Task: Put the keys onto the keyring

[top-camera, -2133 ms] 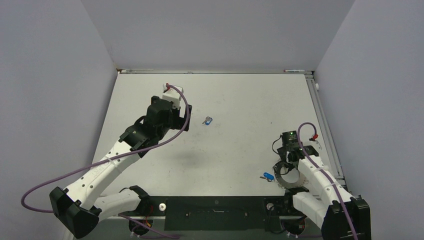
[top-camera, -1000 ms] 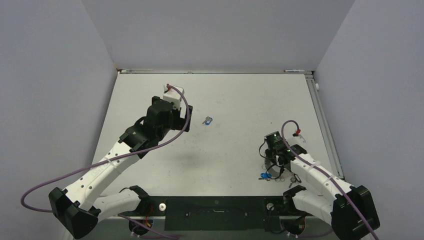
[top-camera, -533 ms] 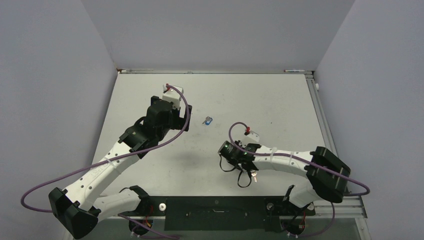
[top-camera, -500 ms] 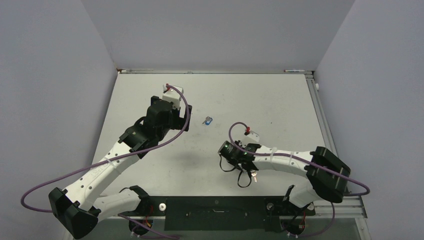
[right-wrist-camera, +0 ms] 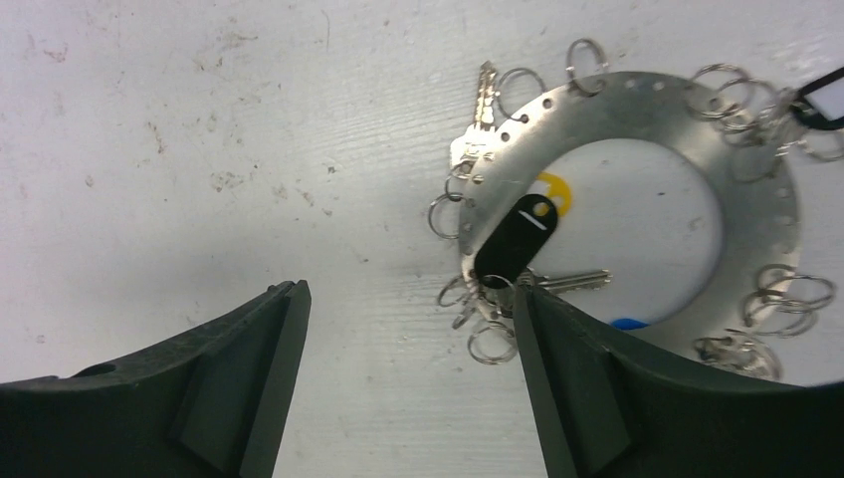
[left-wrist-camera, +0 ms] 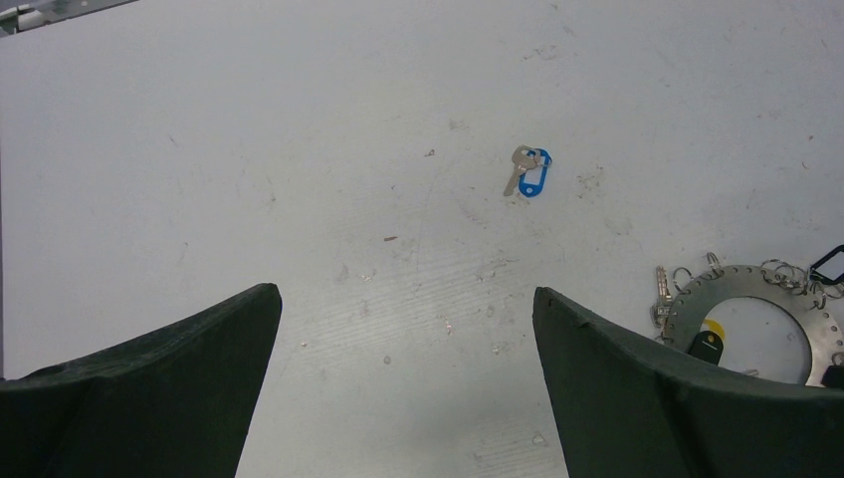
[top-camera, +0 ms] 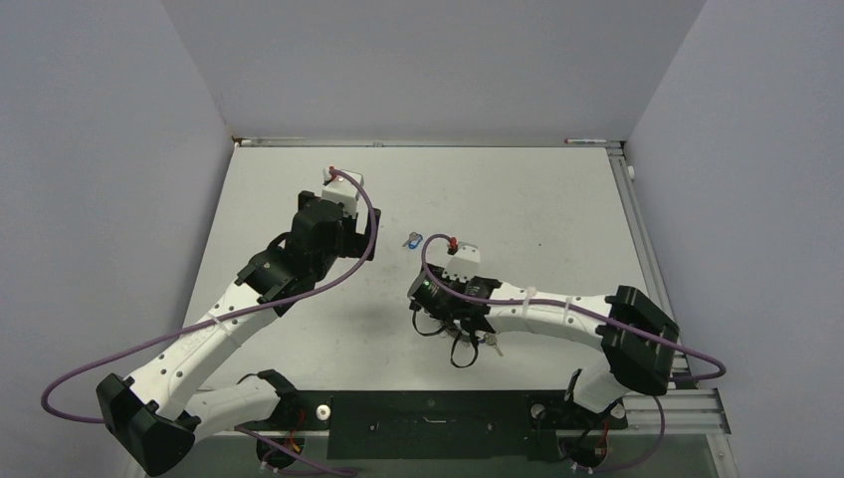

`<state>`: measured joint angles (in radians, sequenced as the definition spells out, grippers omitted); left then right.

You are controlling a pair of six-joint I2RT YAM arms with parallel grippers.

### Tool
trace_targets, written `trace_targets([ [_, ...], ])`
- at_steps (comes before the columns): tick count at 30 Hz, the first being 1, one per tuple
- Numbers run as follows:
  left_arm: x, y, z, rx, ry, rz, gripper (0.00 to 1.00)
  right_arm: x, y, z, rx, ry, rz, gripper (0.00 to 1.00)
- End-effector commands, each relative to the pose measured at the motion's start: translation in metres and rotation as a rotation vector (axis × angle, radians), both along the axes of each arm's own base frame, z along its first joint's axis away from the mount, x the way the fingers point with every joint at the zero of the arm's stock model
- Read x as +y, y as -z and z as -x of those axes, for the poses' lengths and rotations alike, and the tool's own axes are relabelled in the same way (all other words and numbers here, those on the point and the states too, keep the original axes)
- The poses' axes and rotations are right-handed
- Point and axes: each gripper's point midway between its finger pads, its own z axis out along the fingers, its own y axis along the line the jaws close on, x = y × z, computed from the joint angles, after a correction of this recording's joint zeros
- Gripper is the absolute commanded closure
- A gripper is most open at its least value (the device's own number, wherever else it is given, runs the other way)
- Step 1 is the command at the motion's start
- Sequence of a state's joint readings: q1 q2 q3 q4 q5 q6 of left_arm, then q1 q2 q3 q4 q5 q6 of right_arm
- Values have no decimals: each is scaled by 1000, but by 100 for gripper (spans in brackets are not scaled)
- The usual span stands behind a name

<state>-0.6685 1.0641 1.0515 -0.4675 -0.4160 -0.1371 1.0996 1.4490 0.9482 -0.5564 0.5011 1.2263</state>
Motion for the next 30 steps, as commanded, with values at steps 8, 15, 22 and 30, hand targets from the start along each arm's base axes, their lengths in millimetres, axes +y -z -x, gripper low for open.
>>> trace_targets([
  [8,-8,-10,-2,-33,25,24,4,-119,-2,7,-38,109,62,41],
  [15,-17,-2,-3,3,55,17,4,-150,23,7,14,103,-38,47],
  [22,-16,-4,-1,-4,59,24,3,-147,50,5,107,19,-205,57],
  [30,-16,-4,-1,-9,56,16,3,-135,58,11,106,-74,-281,61],
])
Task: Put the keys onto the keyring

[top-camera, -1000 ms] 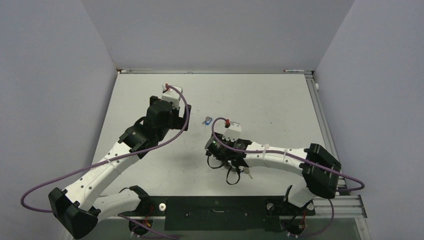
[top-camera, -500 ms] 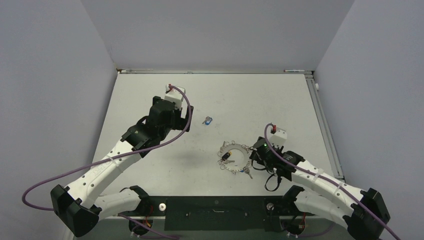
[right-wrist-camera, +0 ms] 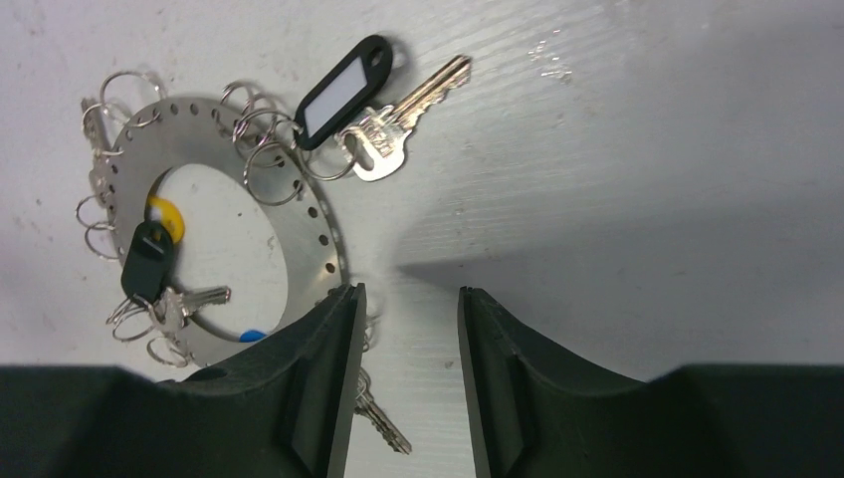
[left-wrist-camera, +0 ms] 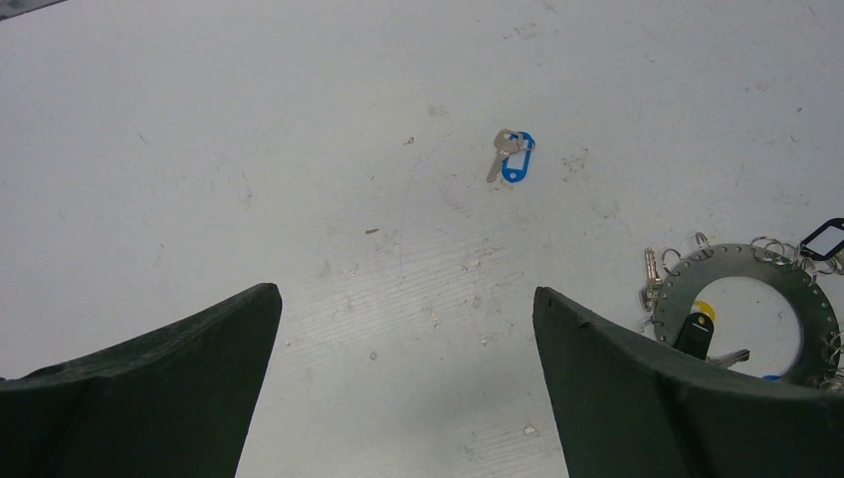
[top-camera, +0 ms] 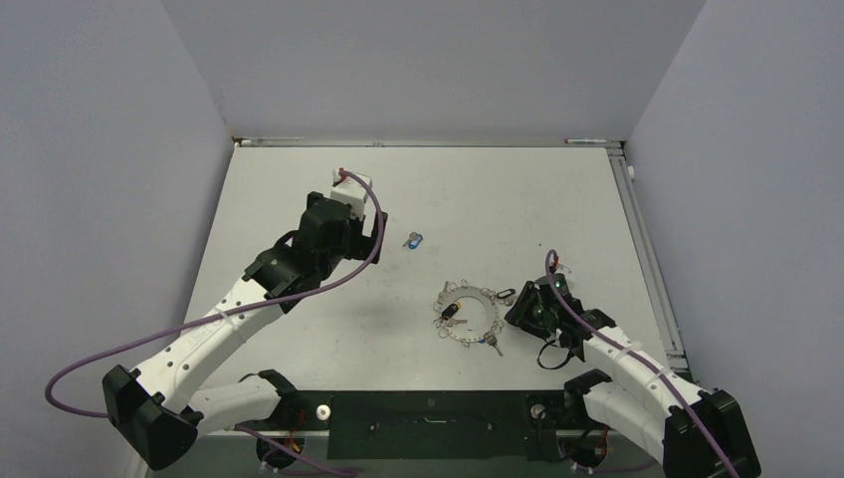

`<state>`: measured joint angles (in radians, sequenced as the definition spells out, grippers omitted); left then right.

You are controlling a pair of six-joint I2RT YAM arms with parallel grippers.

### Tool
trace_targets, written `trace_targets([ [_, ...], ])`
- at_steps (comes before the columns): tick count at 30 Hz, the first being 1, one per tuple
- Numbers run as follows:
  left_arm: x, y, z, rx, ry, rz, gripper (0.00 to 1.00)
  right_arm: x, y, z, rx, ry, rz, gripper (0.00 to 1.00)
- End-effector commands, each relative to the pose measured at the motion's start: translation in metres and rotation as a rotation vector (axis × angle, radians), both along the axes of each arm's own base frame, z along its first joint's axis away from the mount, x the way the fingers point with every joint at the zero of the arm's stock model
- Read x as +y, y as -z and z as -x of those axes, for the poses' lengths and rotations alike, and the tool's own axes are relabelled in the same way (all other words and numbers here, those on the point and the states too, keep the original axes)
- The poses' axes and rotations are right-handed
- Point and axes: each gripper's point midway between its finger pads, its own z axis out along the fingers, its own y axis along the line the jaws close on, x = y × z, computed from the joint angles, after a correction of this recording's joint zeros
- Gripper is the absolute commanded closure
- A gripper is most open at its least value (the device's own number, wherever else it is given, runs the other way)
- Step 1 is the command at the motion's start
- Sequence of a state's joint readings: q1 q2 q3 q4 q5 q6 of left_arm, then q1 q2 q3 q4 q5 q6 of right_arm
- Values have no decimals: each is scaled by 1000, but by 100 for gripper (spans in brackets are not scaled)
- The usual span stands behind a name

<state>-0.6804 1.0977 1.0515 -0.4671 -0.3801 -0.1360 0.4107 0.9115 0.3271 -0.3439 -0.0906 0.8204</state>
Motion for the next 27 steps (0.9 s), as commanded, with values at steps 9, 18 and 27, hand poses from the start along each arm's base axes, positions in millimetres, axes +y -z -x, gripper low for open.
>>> trace_targets([
  [9,-3,-15,-2,-53,4,28,3,20,0,-6,-69,-100,-102,66],
  [18,-4,-11,-4,-40,2,13,3,19,7,-3,-59,-114,-105,76],
  [27,-5,-8,-5,-34,4,6,3,29,7,1,-71,-182,-151,76],
])
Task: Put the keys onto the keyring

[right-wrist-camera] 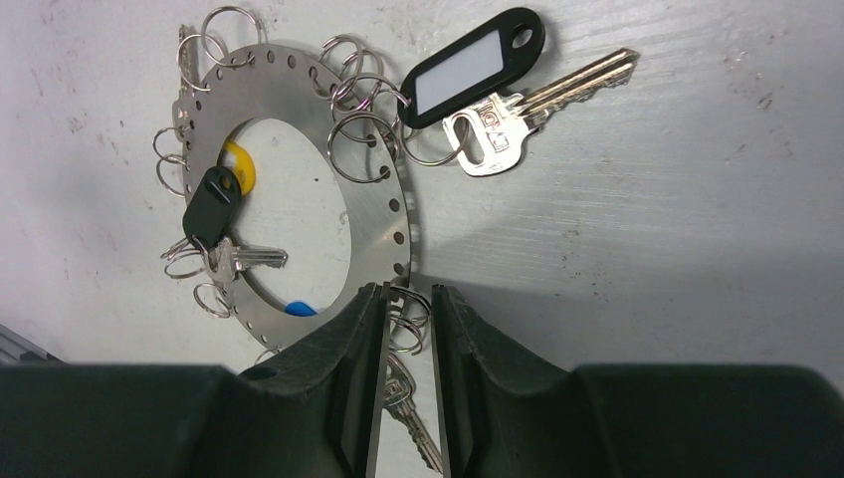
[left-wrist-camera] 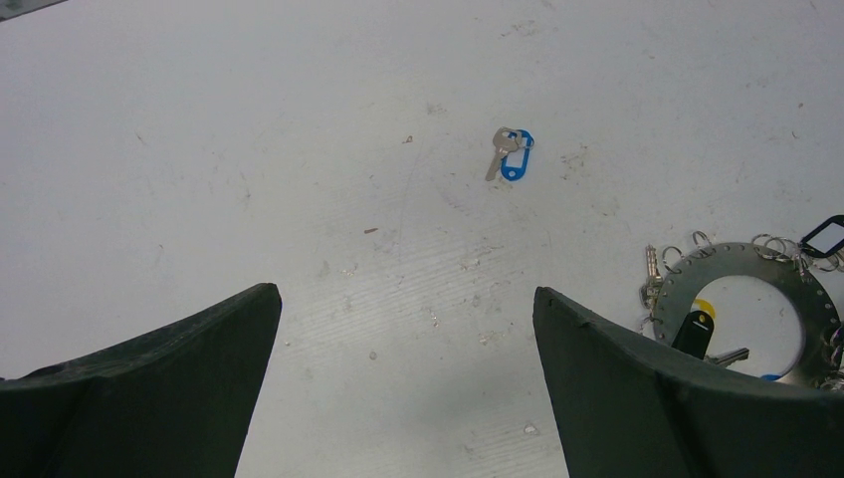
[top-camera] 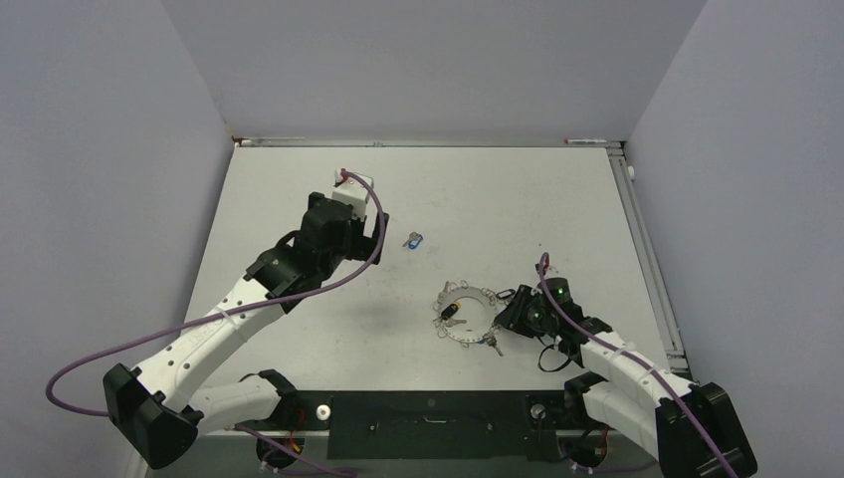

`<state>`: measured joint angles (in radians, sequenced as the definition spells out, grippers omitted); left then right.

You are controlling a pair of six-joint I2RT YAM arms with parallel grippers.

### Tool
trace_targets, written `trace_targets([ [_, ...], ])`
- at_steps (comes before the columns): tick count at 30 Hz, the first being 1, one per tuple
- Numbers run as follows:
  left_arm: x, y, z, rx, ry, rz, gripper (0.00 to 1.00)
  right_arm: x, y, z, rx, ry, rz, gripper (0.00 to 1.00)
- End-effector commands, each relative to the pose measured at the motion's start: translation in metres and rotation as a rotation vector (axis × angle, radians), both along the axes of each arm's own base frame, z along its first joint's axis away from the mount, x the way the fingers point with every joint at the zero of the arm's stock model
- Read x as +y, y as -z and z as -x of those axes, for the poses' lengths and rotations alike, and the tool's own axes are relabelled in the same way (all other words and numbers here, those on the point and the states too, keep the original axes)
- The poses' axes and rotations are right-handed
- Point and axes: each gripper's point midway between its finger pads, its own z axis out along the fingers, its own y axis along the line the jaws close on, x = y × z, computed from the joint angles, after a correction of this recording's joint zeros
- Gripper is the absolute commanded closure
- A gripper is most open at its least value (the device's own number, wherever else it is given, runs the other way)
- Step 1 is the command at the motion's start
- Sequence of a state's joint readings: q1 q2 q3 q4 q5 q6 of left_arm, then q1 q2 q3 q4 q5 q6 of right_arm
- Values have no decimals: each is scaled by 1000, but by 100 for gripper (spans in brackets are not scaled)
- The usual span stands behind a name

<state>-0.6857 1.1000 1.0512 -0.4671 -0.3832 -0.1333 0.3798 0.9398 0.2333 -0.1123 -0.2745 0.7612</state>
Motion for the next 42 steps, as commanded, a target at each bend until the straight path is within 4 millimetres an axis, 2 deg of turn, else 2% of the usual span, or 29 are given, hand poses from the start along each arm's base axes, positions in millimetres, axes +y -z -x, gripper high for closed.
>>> trace_targets([
  [1,-4,-9,-5,-33,0,11,3,6,2,4,-11,-62,-20,75],
  [9,-4,-8,-6,-30,1,9,3,23,-12,8,-57,-152,-108,76],
  [15,-4,-7,-5,-27,2,6,3,27,-20,9,-83,-180,-131,94],
  [24,-4,-6,-6,-27,1,4,3,33,-45,6,-151,-220,-151,95],
  [25,-4,-6,-6,-27,1,5,2,30,-47,4,-154,-208,-135,91],
  [28,-4,-8,-5,-30,4,8,3,20,-44,0,-134,-156,-77,47],
  [29,-4,-8,-6,-29,4,8,3,17,-41,0,-120,-138,-61,37],
  [30,-4,-7,-5,-28,5,6,3,16,-40,-1,-109,-125,-49,33],
  [32,-4,-7,-5,-27,6,5,3,13,-35,-3,-76,-97,-5,28],
  [35,-4,-7,-5,-29,4,6,3,15,-34,-2,-53,-72,90,28],
  [38,-4,-7,-5,-27,6,4,3,20,-38,-1,-42,-41,180,33],
  [42,-3,-10,-5,-34,3,6,3,17,-38,2,-25,33,322,37],
])
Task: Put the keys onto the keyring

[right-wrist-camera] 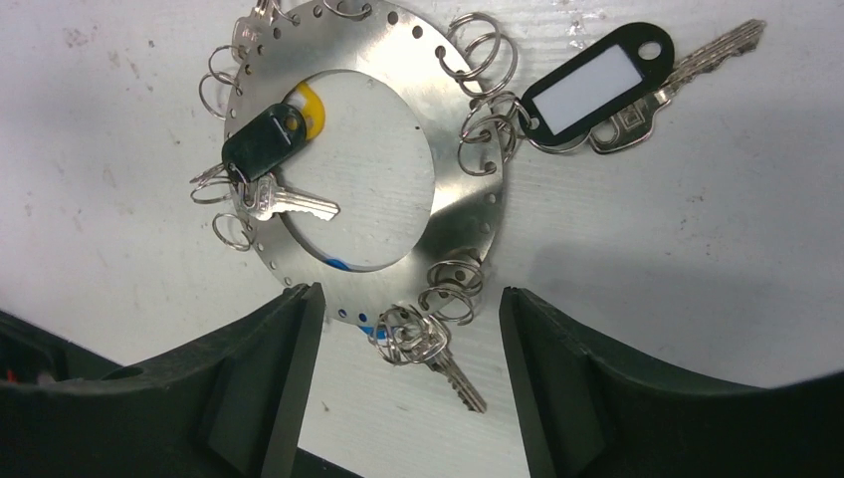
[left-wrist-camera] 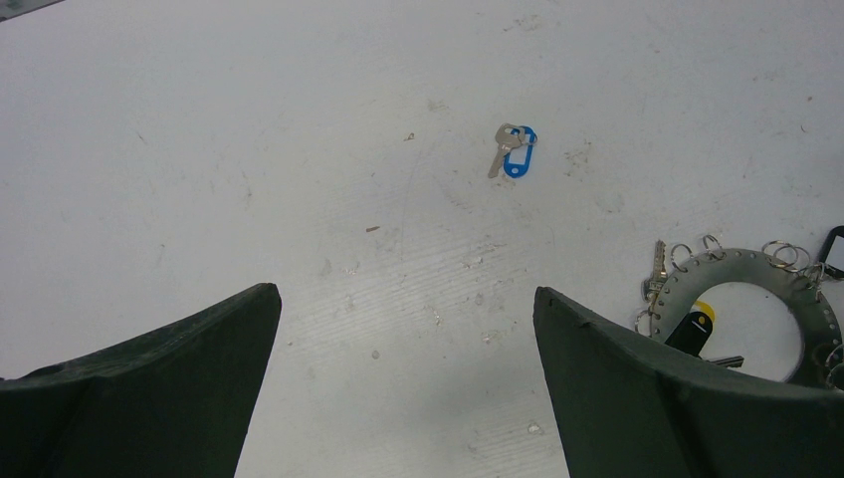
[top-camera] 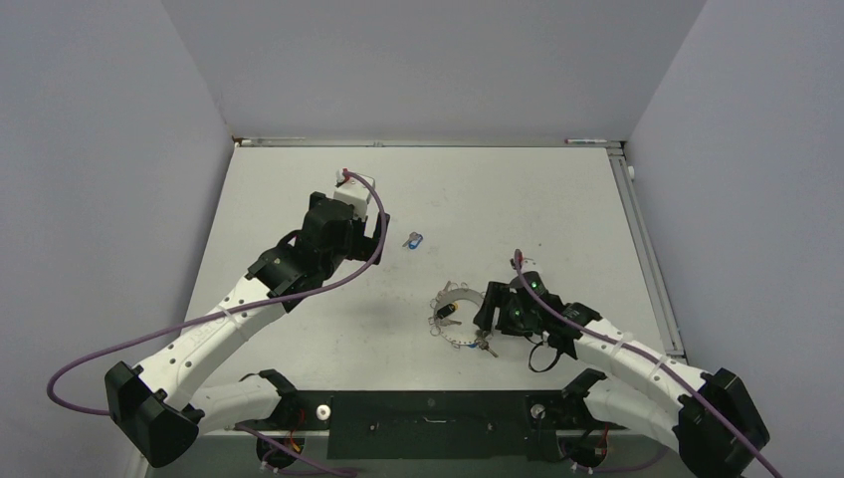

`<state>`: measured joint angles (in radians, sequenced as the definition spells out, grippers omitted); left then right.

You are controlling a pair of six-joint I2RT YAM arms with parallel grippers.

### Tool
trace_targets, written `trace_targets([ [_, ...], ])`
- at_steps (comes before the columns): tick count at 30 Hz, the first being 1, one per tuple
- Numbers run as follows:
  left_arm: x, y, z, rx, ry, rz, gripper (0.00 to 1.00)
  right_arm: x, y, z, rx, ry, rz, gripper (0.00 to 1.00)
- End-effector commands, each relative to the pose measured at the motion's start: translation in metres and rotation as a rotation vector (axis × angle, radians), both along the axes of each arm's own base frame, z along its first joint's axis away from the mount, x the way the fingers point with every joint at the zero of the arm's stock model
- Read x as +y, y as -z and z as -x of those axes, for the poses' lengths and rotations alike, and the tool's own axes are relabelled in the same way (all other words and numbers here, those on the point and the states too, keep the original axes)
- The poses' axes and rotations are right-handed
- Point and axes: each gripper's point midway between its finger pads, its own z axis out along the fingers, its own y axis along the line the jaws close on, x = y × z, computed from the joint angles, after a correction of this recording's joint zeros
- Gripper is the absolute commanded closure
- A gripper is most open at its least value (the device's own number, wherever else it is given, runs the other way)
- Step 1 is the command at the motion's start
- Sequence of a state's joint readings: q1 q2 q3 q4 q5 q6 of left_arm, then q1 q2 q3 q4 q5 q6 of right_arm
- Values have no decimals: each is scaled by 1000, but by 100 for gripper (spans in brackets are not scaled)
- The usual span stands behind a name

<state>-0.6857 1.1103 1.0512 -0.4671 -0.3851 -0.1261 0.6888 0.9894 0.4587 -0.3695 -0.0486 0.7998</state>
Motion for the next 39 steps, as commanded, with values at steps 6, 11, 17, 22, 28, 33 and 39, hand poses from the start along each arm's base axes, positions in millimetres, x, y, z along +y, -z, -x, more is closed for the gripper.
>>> trace_targets([
  [6,-3,-16,-2,-48,6,30,3,-8,0,-6,-56,172,251,43],
  [11,-3,-20,0,-56,11,40,3,-2,3,-8,-71,175,281,44],
  [17,-3,-23,3,-64,16,46,3,-4,7,-12,-77,190,306,44],
  [22,-5,-24,4,-67,23,50,3,-6,12,-12,-77,201,319,49],
  [28,-7,-25,5,-70,31,54,3,-11,13,-15,-92,224,332,55],
  [33,-7,-26,6,-72,33,55,3,-10,21,-13,-77,219,334,57],
  [39,-8,-26,7,-71,34,51,3,-12,31,-9,-52,212,350,61],
])
